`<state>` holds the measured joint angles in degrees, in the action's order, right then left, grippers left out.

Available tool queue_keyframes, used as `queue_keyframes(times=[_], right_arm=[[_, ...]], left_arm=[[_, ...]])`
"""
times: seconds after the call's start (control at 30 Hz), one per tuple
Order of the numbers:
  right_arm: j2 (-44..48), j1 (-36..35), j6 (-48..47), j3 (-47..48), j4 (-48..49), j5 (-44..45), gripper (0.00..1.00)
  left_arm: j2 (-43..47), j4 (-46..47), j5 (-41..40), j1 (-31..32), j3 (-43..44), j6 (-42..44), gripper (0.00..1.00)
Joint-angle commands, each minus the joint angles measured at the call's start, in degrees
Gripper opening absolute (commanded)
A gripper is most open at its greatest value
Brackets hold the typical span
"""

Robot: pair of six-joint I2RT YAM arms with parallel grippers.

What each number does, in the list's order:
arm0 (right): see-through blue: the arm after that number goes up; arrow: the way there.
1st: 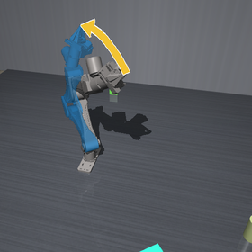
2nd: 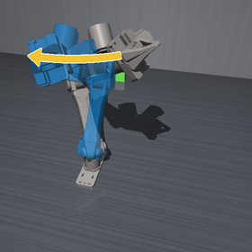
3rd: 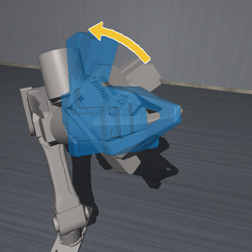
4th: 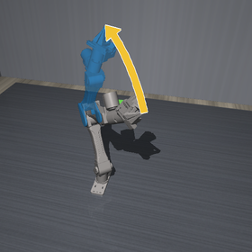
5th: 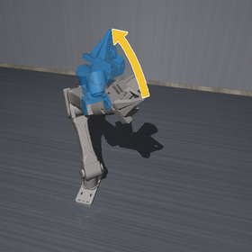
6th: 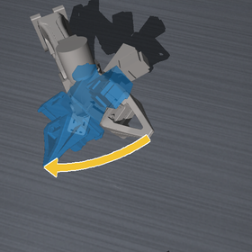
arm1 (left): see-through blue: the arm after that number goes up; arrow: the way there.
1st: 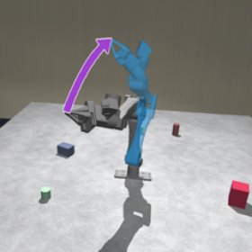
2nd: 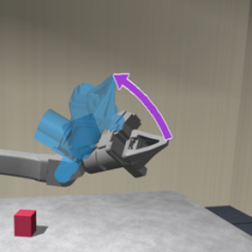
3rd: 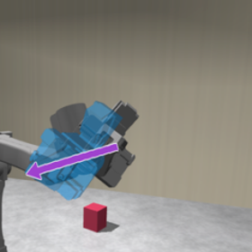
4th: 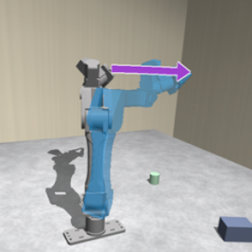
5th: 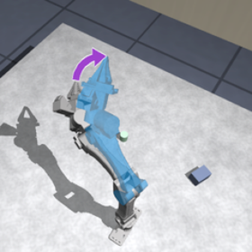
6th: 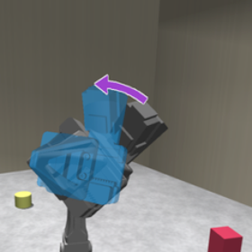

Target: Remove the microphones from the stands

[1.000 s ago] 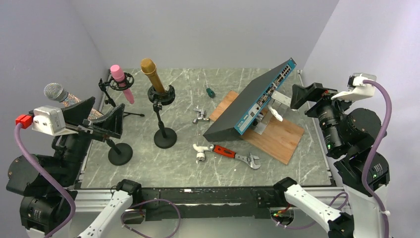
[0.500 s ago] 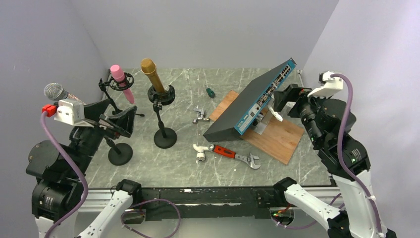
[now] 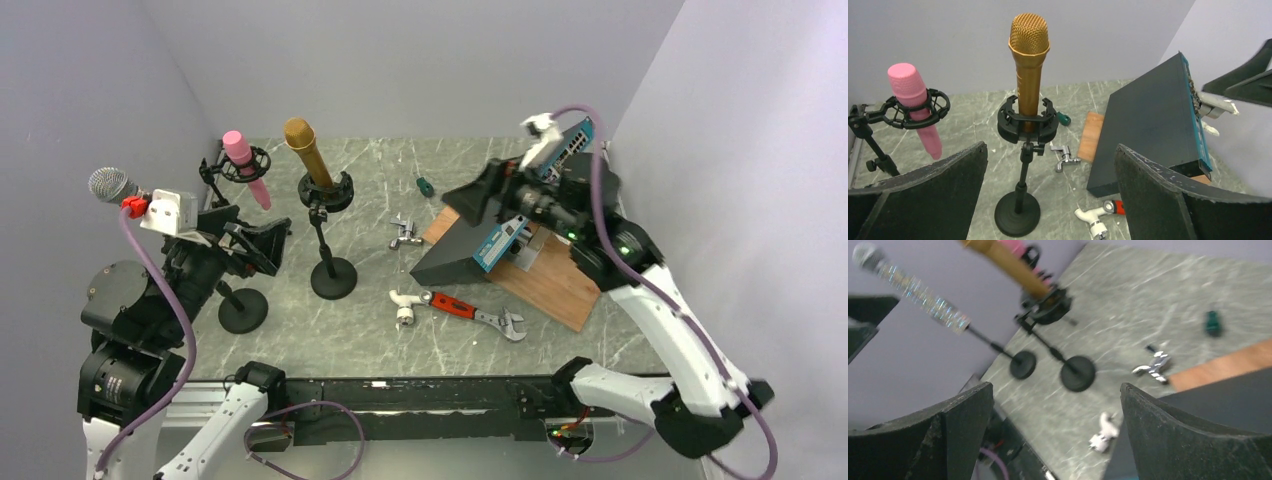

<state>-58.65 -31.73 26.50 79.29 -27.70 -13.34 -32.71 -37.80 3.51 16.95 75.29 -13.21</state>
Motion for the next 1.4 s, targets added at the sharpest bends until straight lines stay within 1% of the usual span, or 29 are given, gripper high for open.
queue_keyframes(times=[0.0, 0.1, 0.17, 0.27, 0.33, 0.4, 0.5, 0.63, 0.67, 0.87, 1.03, 1.1, 1.23, 1.37], right_arm=[[-5.73, -10.73, 0.94, 1.89, 6.3, -2.77, 1.0], [-11.31, -18.72, -0.78, 4.75, 5.3, 3.69, 1.0], [-15.07, -22.45, -1.41, 7.07, 3.96, 8.68, 1.0], [-20.89, -28.74, -4.5, 11.4, 2.07, 23.38, 1.0], [-25.11, -31.63, -7.47, 15.25, 1.29, 31.41, 1.0], [-29.73, -32.39, -10.58, 20.23, 0.45, 34.95, 1.0], [-36.07, -32.32, -15.7, 26.91, 1.37, 37.82, 1.0], [-43.17, -32.43, -20.31, 33.68, 6.09, 42.37, 1.0], [-44.1, -32.43, -21.29, 34.37, 8.09, 42.79, 1.0], [-48.34, -32.38, -25.92, 32.44, 23.2, 41.93, 1.0], [-51.52, -32.43, -31.53, 31.11, 32.83, 42.89, 0.99], [-52.48, -32.42, -33.23, 30.13, 36.93, 43.77, 0.96], [-54.92, -32.31, -35.65, 30.16, 41.42, 47.46, 0.88], [-57.1, -32.1, -37.89, 30.89, 43.77, 47.01, 0.81]], left_arm=[[0.49, -0.78, -0.73, -0.24, 0.35, -0.15, 0.99], [0.27, -1.66, -1.66, -0.26, 0.07, 0.06, 0.99], [0.0, -2.35, -2.67, -0.24, -0.39, -0.19, 0.99], [-0.26, -2.91, -3.33, -0.22, -1.28, -0.32, 0.99], [-0.39, -3.49, -3.33, -0.19, -1.76, -0.77, 0.99], [0.02, -3.76, -3.33, -0.17, -2.72, -1.12, 0.99], [1.46, -4.49, -3.33, -0.17, -4.35, -2.02, 0.99], [4.45, -5.46, -3.33, -0.22, -5.19, -2.09, 0.99], [5.12, -5.78, -5.01, -0.19, -4.96, -2.02, 0.99], [8.9, -6.3, -8.16, -0.19, -5.08, -0.97, 0.99], [11.03, -6.93, -10.35, -0.19, -5.06, 0.0, 0.99], [11.7, -7.07, -11.02, -0.22, -5.24, 0.45, 0.99], [12.67, -7.39, -12.07, -0.2, -5.57, 1.14, 0.99], [13.07, -7.57, -11.98, -0.24, -5.85, 1.53, 0.99]])
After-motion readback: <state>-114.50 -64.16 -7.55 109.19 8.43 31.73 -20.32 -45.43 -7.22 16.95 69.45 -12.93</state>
